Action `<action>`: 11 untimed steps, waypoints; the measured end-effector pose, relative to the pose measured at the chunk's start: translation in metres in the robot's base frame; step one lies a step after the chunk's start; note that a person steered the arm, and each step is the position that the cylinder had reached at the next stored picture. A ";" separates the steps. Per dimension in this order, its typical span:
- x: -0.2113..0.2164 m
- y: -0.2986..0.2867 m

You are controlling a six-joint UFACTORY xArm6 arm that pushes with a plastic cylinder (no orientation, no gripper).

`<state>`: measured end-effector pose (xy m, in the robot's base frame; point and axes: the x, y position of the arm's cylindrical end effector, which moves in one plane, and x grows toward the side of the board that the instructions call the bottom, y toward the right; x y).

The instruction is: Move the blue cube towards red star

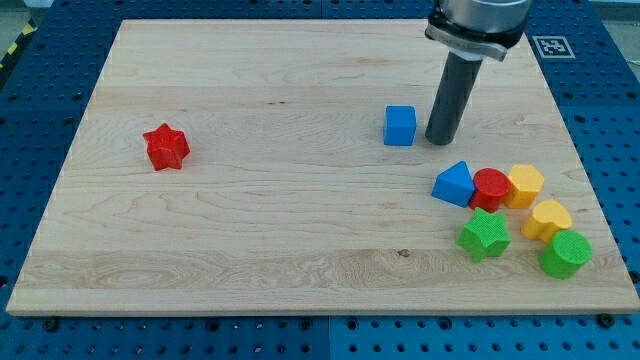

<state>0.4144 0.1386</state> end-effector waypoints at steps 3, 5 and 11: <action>-0.011 -0.013; -0.011 -0.015; -0.002 -0.066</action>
